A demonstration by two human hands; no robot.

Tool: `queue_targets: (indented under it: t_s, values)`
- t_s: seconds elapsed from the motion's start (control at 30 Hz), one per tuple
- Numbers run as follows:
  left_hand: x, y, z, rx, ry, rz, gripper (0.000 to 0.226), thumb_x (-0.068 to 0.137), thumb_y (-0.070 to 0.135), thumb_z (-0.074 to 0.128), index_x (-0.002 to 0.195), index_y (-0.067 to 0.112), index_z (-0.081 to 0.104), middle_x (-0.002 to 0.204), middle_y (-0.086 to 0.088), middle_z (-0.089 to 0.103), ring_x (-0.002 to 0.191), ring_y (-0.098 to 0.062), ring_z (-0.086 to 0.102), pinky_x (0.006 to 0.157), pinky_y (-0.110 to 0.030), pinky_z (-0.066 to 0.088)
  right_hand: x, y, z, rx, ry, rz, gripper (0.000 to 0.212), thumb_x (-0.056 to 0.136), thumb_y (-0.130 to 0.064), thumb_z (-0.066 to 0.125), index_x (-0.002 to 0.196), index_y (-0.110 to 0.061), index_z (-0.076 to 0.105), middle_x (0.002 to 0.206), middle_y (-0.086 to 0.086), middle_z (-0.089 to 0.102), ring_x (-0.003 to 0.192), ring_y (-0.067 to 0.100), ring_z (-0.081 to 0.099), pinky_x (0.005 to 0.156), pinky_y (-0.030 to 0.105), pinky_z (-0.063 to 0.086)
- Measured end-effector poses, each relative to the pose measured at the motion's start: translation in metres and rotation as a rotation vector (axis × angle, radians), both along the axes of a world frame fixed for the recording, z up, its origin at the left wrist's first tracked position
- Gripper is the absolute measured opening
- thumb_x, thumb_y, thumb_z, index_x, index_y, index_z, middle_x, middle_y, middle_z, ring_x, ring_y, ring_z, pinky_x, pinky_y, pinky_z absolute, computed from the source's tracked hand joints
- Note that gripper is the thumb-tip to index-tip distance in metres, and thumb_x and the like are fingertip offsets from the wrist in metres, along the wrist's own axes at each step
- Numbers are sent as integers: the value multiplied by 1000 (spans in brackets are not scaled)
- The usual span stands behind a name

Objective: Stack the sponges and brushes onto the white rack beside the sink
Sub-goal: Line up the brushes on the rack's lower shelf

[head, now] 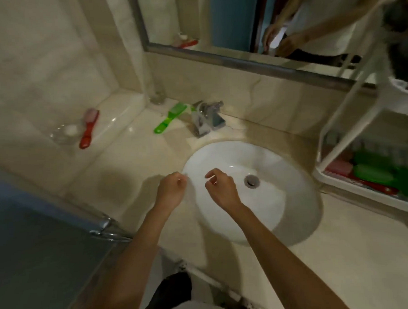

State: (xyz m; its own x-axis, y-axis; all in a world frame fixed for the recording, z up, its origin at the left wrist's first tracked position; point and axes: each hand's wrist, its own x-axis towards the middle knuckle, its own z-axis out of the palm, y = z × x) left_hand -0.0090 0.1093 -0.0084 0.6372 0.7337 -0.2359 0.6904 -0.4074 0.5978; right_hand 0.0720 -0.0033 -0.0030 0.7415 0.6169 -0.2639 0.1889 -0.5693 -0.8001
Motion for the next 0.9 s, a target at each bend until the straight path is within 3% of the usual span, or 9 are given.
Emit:
queue_targets:
  t_s: [0.2,0.3,0.6,0.73,0.9]
  values:
    - [-17,124,12,87,69,67,27,92,12,44,100,-4,64,115,-23,64,109,-37,58,86,-35,44,-15,125,5,-76,-31,142,25,88,-12,50,110,-7,61,112,13,66,107,28,58,85,27,42]
    - [-14,189,20,137,92,91,28,91,9,43,110,-3,60,121,-22,60,114,-36,53,90,-36,41,-9,185,-1,-123,-47,157,25,87,-11,52,109,-6,63,115,15,66,113,30,56,92,29,42]
    - [14,330,14,284,255,117,44,92,-1,41,136,-2,37,150,-18,24,140,-35,22,113,-41,26,28,294,-25,-322,-114,178,31,90,-16,51,120,-8,56,129,16,55,120,32,51,99,33,39]
    - [31,364,-1,297,353,149,61,90,-2,44,145,6,19,154,-21,10,144,-39,4,118,-47,7,49,319,-34,-375,-166,175,44,92,-17,49,136,-15,43,136,20,41,122,37,48,102,38,39]
    - [34,392,-12,371,483,155,65,87,6,55,142,6,20,144,-23,29,135,-42,27,116,-51,8,73,340,-47,-491,-228,217,51,95,-22,44,143,-25,29,144,20,24,131,37,31,105,47,35]
